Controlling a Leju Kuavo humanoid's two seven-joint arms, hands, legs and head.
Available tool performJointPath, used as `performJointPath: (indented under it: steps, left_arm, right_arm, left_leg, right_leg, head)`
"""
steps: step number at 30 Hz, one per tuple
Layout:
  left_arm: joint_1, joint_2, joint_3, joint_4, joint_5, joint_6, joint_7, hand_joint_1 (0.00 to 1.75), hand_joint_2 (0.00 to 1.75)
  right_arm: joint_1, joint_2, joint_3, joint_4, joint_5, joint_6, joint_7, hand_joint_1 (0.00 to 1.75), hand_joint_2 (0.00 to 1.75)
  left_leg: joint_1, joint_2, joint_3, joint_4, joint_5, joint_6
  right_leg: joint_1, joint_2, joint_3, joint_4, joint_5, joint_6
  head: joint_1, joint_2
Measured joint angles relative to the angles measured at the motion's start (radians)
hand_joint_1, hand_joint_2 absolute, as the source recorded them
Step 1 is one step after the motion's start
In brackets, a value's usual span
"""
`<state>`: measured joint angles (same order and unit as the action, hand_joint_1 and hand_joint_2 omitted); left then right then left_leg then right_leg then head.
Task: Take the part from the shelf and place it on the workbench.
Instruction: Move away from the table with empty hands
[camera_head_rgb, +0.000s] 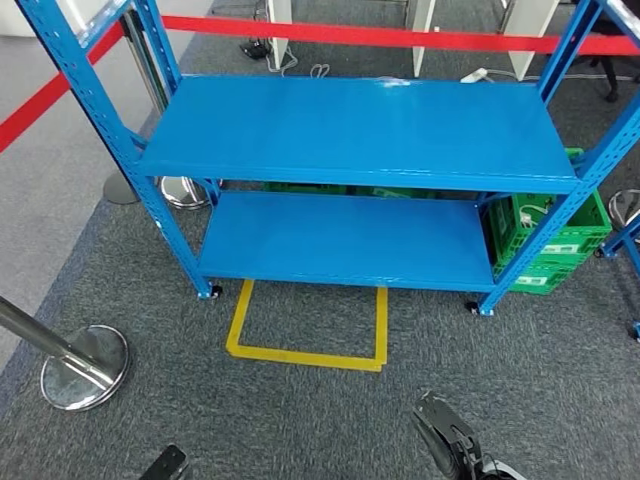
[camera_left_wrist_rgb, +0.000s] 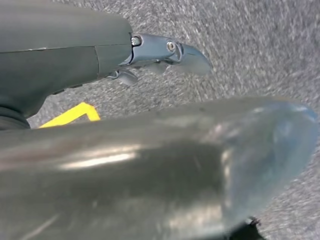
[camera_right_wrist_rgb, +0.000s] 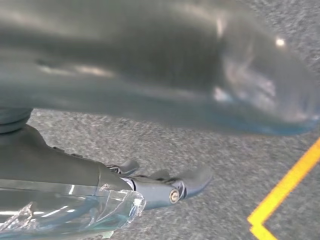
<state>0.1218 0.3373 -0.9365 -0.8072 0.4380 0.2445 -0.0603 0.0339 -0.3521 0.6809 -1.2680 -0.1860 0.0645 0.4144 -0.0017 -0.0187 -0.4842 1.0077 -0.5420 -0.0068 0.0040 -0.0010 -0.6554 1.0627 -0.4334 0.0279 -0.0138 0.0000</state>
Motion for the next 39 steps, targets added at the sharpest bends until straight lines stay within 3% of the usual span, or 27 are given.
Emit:
performJointPath:
  steps: [2,4,6,7,8,9,12,14,17,18,19,22,23,24,25,27,29,33,35,37,38,39]
  left_arm:
    - [-0.003,0.001,-0.001,0.000,0.000,0.000,0.000,0.00,0.00]
    - [-0.006,0.001,-0.002,0.000,0.000,0.000,0.000,0.00,0.00]
    - [-0.006,0.001,-0.002,0.000,0.000,0.000,0.000,0.00,0.00]
    - [-0.004,0.001,-0.002,0.000,0.000,0.000,0.000,0.00,0.00]
    - [-0.003,0.001,-0.003,0.000,0.000,0.000,0.000,0.00,0.00]
    - [-0.002,0.001,-0.003,0.000,0.000,0.000,0.000,0.00,0.00]
    - [-0.002,0.001,-0.005,0.000,0.000,0.000,0.000,0.00,0.00]
    - [-0.003,0.001,-0.006,0.000,0.000,0.000,0.000,0.00,0.00]
    - [-0.004,0.000,-0.008,0.000,0.000,0.000,0.000,0.00,0.00]
    - [-0.004,0.000,-0.008,0.000,0.000,0.000,-0.001,0.00,0.00]
    - [-0.004,0.000,-0.008,0.000,0.000,0.000,-0.001,0.00,0.00]
    - [-0.005,0.000,-0.008,0.001,0.002,0.000,-0.001,0.00,0.00]
    - [-0.004,0.000,-0.008,0.001,0.002,0.000,-0.001,0.00,0.00]
    - [-0.004,0.000,-0.008,0.001,0.003,0.000,-0.001,0.00,0.00]
    - [-0.004,-0.001,-0.008,0.001,0.003,0.000,-0.001,0.00,0.00]
    - [-0.005,-0.002,-0.009,0.002,0.004,0.000,-0.001,0.00,0.00]
    - [-0.009,-0.002,-0.009,0.003,0.005,0.001,-0.001,0.00,0.00]
    - [-0.011,-0.003,-0.010,0.004,0.010,0.002,-0.003,0.00,0.00]
    - [-0.015,-0.003,-0.010,0.005,0.014,0.004,-0.005,0.00,0.00]
    - [-0.014,-0.003,-0.010,0.005,0.015,0.005,-0.006,0.00,0.00]
    - [-0.012,-0.003,-0.011,0.006,0.015,0.006,-0.006,0.00,0.00]
    - [-0.011,-0.003,-0.011,0.006,0.015,0.006,-0.006,0.00,0.00]
  right_arm:
    - [0.001,0.000,-0.001,-0.001,0.000,0.000,-0.001,0.00,0.00]
    - [-0.001,0.000,-0.001,-0.001,0.000,0.000,-0.001,0.00,0.00]
    - [-0.001,0.000,-0.001,-0.001,0.000,0.000,-0.002,0.00,0.00]
    - [-0.001,0.000,-0.001,-0.001,0.000,0.000,-0.002,0.00,0.00]
    - [0.000,0.000,0.000,-0.001,0.000,0.000,-0.002,0.00,0.00]
    - [0.000,0.000,0.000,-0.001,0.000,0.000,-0.002,0.00,0.00]
    - [-0.001,0.000,0.000,-0.001,0.000,0.000,-0.002,0.00,0.00]
    - [-0.002,0.000,-0.001,-0.001,0.000,-0.001,-0.002,0.00,0.00]
    - [-0.005,0.000,-0.001,-0.002,0.000,0.000,-0.002,0.00,0.00]
    - [-0.007,0.000,-0.001,-0.002,0.000,0.000,-0.002,0.00,0.00]
    - [-0.008,0.000,-0.001,-0.002,0.000,0.000,-0.002,0.00,0.00]
    - [-0.011,0.000,-0.001,-0.001,0.000,0.000,-0.001,0.00,0.00]
    - [-0.010,0.000,0.000,-0.001,0.000,0.000,-0.001,0.00,0.00]
    - [-0.009,0.000,0.000,0.000,0.000,0.000,0.000,0.00,0.00]
    - [-0.008,0.000,0.000,0.000,0.000,0.000,0.000,0.00,0.00]
    - [-0.008,0.000,0.000,0.000,-0.001,0.000,0.000,0.00,0.00]
    - [-0.008,0.000,0.000,0.002,-0.001,0.000,0.001,0.00,0.00]
    - [-0.011,0.001,0.000,0.002,0.000,0.002,0.002,0.00,0.00]
    - [-0.013,0.001,-0.001,0.002,0.000,0.002,0.003,0.00,0.00]
    - [-0.012,0.001,-0.001,0.002,0.000,0.000,0.005,0.00,0.00]
    - [-0.011,0.001,-0.001,0.002,0.000,-0.001,0.006,0.00,0.00]
    - [-0.010,0.001,-0.001,0.002,0.000,-0.003,0.006,0.00,0.00]
  left_leg:
    - [0.000,0.001,-0.014,0.028,0.012,-0.011]
    - [0.001,0.003,-0.077,0.126,0.018,-0.025]
    - [0.004,0.005,-0.165,0.241,-0.023,-0.034]
    - [0.005,0.005,-0.198,0.273,-0.050,-0.036]
    - [0.006,0.006,-0.218,0.279,-0.063,-0.037]
    - [0.007,0.006,-0.223,0.256,-0.050,-0.037]
    - [0.012,0.012,-0.178,0.082,0.089,-0.037]
    - [0.014,0.019,-0.157,0.008,0.130,-0.032]
    - [0.015,0.016,-0.137,-0.010,0.128,-0.010]
    - [0.015,0.015,-0.126,-0.012,0.127,-0.001]
    - [0.015,0.014,-0.116,-0.013,0.125,0.006]
    - [0.009,0.013,-0.094,-0.013,0.104,0.015]
    - [0.007,0.012,-0.085,-0.013,0.095,0.016]
    - [0.005,0.011,-0.074,-0.013,0.086,0.016]
    - [0.004,0.010,-0.060,-0.013,0.075,0.015]
    - [0.002,0.009,-0.034,-0.012,0.054,0.011]
    - [0.000,0.007,-0.022,-0.014,0.038,0.002]
    - [0.000,0.007,-0.024,0.012,0.038,-0.018]
    - [0.002,0.008,-0.085,0.114,0.023,-0.029]
    - [0.005,0.008,-0.172,0.233,-0.022,-0.038]
    - [0.005,0.008,-0.203,0.261,-0.037,-0.040]
    - [0.006,0.008,-0.220,0.261,-0.032,-0.041]
  right_leg:
    - [-0.003,0.001,0.013,-0.009,0.002,-0.010]
    - [-0.009,0.001,0.035,-0.025,-0.003,-0.018]
    - [-0.012,0.000,0.057,-0.035,-0.014,-0.024]
    - [-0.013,0.000,0.068,-0.036,-0.022,-0.024]
    - [-0.014,0.001,0.079,-0.037,-0.030,-0.024]
    - [-0.016,0.002,0.091,-0.037,-0.039,-0.023]
    - [-0.017,0.004,0.125,-0.036,-0.069,-0.011]
    - [-0.014,0.005,0.139,-0.039,-0.087,0.002]
    - [-0.013,0.004,0.167,-0.042,-0.095,0.024]
    - [-0.014,0.003,0.162,-0.025,-0.103,0.029]
    - [-0.015,0.003,0.144,0.010,-0.121,0.032]
    - [-0.014,0.002,0.025,0.191,-0.194,0.034]
    - [-0.013,0.002,-0.006,0.221,-0.203,0.033]
    - [-0.012,0.003,-0.019,0.214,-0.191,0.030]
    - [-0.011,0.003,-0.018,0.176,-0.158,0.026]
    - [-0.007,0.003,0.003,0.059,-0.057,0.015]
    - [-0.002,0.004,0.019,-0.010,-0.003,0.005]
    - [-0.004,0.007,0.047,-0.033,-0.004,-0.016]
    - [-0.007,0.007,0.066,-0.040,-0.014,-0.025]
    - [-0.008,0.007,0.083,-0.042,-0.030,-0.030]
    - [-0.008,0.007,0.092,-0.042,-0.038,-0.031]
    - [-0.008,0.008,0.104,-0.042,-0.047,-0.030]
  head:
    - [-0.001,0.000]
    - [-0.004,0.000]
    - [-0.006,0.000]
    - [-0.006,0.000]
    - [-0.006,0.000]
    - [-0.007,0.000]
    - [-0.008,0.000]
    - [-0.010,0.000]
    - [-0.005,0.000]
    - [-0.003,0.000]
    - [0.000,0.000]
    - [0.005,0.000]
    - [0.005,0.000]
    - [0.006,0.000]
    - [0.006,0.000]
    - [0.006,0.000]
    - [0.005,0.000]
    - [0.003,0.000]
    - [0.001,0.000]
    - [0.000,0.000]
    - [-0.001,0.000]
    - [-0.001,0.000]
